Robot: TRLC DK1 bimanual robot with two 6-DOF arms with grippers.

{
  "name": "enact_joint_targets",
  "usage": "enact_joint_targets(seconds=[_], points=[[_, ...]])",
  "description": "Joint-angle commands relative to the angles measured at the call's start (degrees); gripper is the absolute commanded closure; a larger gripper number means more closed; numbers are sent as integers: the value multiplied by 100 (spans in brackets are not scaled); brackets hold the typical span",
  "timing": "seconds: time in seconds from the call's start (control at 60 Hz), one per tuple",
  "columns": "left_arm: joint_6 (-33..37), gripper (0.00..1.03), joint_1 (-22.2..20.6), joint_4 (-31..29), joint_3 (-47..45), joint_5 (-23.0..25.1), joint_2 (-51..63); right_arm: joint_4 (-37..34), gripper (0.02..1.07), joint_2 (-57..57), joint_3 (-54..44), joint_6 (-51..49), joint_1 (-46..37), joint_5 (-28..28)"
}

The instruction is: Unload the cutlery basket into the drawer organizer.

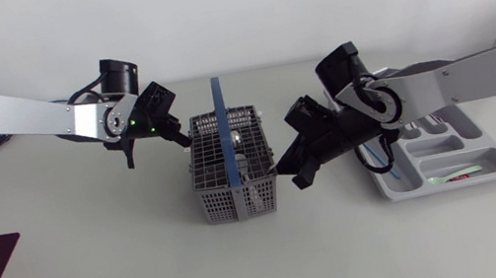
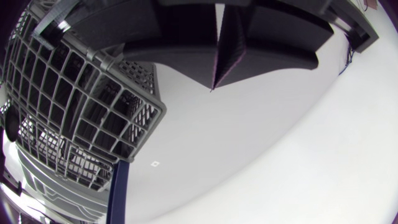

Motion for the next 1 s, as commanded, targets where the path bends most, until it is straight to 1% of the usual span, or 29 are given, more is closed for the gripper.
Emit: enact_joint_targets(seconds=[0.0,0.117,0.2,0.35,0.45,0.533,0.6,0.667,0.75,0.767,0.833,0.917,0.983], points=[[-183,81,-118,-83,171,-18,231,16,101,-31,-164,212,244,10],[-183,81,-136,-171,381,-18,372,16,101,-66,-217,300,473,28],[-183,81,-144,-355,610,17,495,16,101,-93,-234,397,657,28],[-183,81,-144,-513,838,87,626,-10,101,-145,-243,502,1035,151],[-157,81,-118,-566,821,105,591,-98,101,-339,-287,493,1097,265],[-34,81,40,-698,698,114,372,-125,101,-523,-331,441,894,292],[80,81,225,-716,434,193,81,-195,101,-638,-349,326,604,274],[309,81,427,-716,-14,211,-402,-265,101,-725,-366,203,288,195],[546,81,576,-716,-568,281,-991,-274,101,-743,-322,80,-64,169],[573,81,576,-716,-612,290,-1035,-265,101,-699,-296,63,-178,160],[942,81,603,-716,-1394,298,-1835,-177,101,-488,-155,19,-450,142],[1188,81,576,-733,-1983,307,-2415,-81,101,-154,64,54,-679,142],[1328,81,497,-760,-2440,307,-2898,139,101,145,240,168,-819,142]])
